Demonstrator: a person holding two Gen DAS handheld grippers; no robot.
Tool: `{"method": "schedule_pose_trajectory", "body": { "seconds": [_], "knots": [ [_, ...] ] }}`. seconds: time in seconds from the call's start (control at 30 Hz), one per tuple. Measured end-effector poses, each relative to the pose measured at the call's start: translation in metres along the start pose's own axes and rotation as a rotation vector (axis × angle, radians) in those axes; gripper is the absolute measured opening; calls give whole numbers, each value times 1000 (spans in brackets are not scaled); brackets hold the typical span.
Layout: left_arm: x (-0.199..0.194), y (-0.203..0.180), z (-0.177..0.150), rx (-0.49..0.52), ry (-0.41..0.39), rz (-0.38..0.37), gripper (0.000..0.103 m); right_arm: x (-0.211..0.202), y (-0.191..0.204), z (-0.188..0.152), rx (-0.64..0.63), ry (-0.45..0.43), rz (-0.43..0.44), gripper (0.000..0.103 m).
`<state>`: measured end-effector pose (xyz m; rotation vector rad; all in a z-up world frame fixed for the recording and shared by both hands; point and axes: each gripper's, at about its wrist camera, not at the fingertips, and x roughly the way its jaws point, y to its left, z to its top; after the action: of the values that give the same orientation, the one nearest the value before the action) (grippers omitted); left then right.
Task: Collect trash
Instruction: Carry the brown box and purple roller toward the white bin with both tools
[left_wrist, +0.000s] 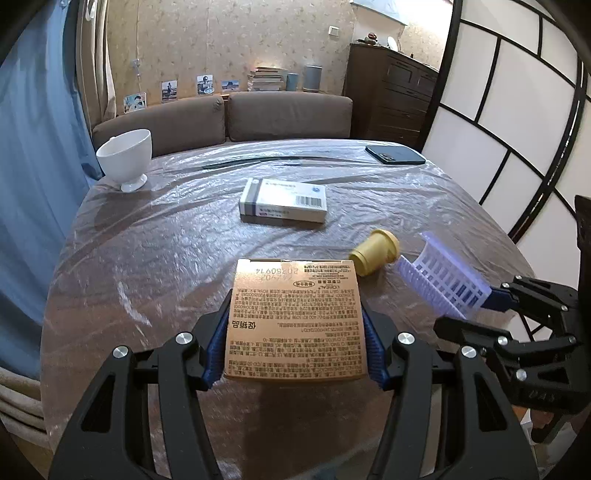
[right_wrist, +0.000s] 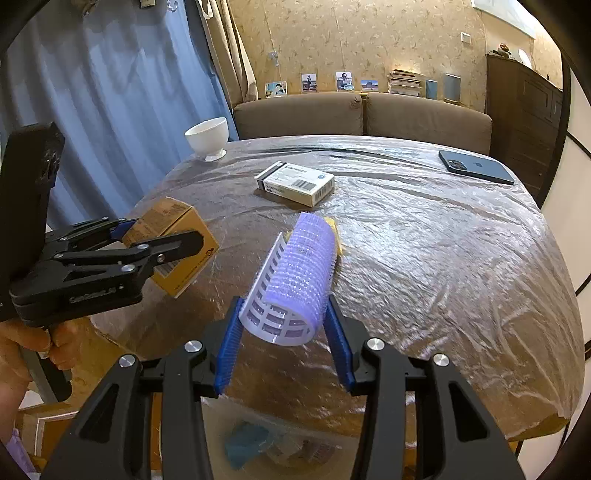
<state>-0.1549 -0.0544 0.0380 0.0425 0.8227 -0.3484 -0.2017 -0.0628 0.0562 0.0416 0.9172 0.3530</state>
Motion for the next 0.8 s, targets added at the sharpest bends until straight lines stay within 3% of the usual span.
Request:
{"method": "schedule_pose_trajectory", "body": {
  "seconds": [0.6,0.8],
  "knots": [
    [-17,-18,-31,-16,28,-6,60,-12,-1,-19,-34,1,-8,41],
    [-19,-15,-33,-30,25,-2,60,-6,-9,-21,16,15,17,39]
  ]
}}
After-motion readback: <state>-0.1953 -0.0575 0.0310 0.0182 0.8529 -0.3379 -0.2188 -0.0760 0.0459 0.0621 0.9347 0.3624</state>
